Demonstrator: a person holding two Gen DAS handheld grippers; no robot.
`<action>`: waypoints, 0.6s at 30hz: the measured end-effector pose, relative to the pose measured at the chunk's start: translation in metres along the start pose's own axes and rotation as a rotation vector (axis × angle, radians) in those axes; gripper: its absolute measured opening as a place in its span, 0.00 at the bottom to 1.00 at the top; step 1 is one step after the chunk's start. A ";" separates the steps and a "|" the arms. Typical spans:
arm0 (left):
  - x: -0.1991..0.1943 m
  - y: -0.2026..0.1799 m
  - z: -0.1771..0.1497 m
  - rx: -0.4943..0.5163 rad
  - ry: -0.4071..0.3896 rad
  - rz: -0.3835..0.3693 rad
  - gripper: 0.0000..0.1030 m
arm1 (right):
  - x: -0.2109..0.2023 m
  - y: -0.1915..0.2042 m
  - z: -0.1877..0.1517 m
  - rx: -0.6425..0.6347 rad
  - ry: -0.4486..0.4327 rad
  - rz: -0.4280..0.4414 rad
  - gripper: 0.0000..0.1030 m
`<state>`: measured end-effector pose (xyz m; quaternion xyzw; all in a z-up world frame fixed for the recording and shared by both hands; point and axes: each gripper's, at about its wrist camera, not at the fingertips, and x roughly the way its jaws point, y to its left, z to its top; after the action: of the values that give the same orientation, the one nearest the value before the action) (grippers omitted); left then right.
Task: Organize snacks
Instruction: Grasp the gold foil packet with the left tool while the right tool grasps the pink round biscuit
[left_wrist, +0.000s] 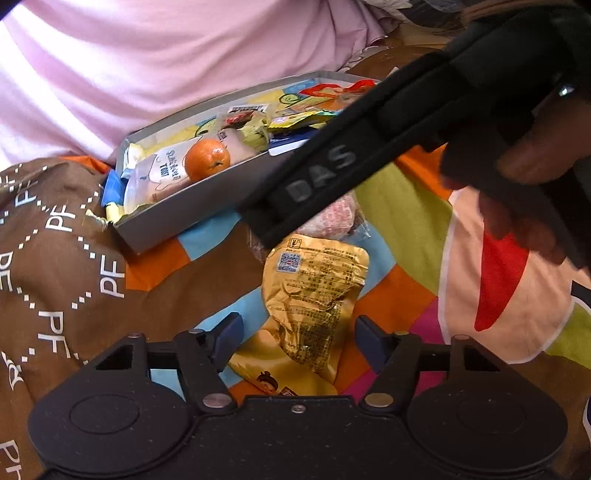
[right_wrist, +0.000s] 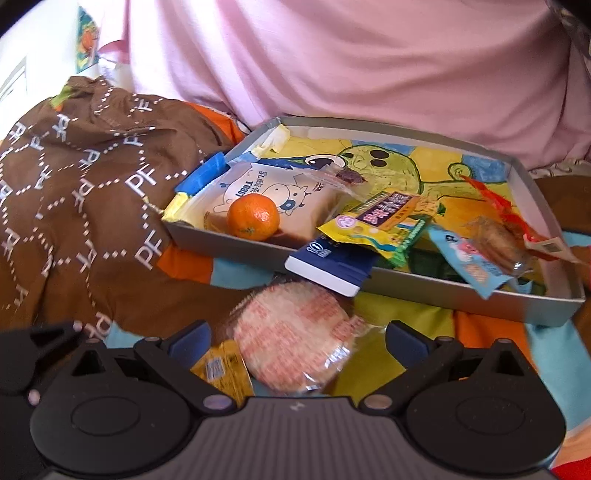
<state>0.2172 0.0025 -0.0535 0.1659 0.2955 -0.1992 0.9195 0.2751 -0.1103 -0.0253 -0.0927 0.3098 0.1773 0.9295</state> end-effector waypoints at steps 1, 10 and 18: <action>0.000 0.000 0.000 -0.002 0.000 0.001 0.64 | 0.004 0.002 0.001 0.010 0.007 -0.008 1.00; -0.001 -0.002 -0.001 0.038 0.017 0.004 0.57 | 0.023 0.007 0.000 0.013 0.037 -0.064 0.99; -0.002 0.000 -0.002 0.036 0.034 0.018 0.49 | 0.019 -0.003 -0.003 0.026 0.060 -0.070 0.87</action>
<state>0.2150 0.0036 -0.0540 0.1885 0.3061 -0.1935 0.9129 0.2892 -0.1090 -0.0389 -0.0967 0.3364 0.1377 0.9266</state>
